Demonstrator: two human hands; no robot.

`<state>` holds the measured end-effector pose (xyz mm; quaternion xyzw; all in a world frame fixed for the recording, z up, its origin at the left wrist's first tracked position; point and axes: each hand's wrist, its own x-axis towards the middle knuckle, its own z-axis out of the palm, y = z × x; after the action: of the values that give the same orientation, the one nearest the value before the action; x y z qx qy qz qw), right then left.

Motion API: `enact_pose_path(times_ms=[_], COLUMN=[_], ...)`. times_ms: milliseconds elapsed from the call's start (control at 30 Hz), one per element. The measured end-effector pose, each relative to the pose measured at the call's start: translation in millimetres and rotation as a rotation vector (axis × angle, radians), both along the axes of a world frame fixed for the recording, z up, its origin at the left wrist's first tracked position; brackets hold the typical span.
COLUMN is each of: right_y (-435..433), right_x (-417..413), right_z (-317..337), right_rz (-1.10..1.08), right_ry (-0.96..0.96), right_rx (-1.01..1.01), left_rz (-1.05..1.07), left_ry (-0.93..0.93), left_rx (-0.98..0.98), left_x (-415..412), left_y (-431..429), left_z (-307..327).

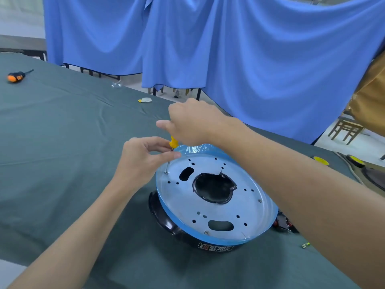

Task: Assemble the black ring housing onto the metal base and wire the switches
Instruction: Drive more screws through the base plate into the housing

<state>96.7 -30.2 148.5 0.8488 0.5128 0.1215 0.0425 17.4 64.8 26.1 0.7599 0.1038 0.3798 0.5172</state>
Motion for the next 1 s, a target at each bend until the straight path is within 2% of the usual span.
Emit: enact_pose_path(times_ms=[100, 200, 267, 400, 533, 600, 700, 900, 1000], right_y=[-4, -7, -3, 6, 0, -1, 3, -3, -2], right_x=[-5, -9, -10, -9, -7, -6, -4, -3, -5], right_z=[12, 21, 18, 12, 17, 16, 10, 13, 11], right_rz=[0.151, 0.256, 0.239, 0.191, 0.263, 0.24, 0.173, 0.235, 0.197], right_ry=[0.16, 0.234, 0.163, 0.03, 0.176, 0.172, 0.103, 0.228, 0.201], right_rx=[-0.076, 0.004, 0.019, 0.014, 0.035, 0.069, 0.084, 0.042, 0.084], left_rz=[0.025, -0.096, -0.121, 0.01, -0.07, -0.092, -0.004, -0.11, -0.015], left_ry=[0.007, 0.038, 0.065, 0.113, 0.161, 0.163, 0.136, 0.224, 0.179], left_rx=[0.013, -0.015, -0.059, -0.068, 0.017, 0.016, 0.067, 0.229, 0.197], left_x=[-3, -7, -8, -7, -10, -10, -7, -7, -3], left_y=[2, 3, 2, 2, 2, 2, 2, 9, 7], left_z=[0, 1, 3, 4, 3, 3, 2, 4, 1])
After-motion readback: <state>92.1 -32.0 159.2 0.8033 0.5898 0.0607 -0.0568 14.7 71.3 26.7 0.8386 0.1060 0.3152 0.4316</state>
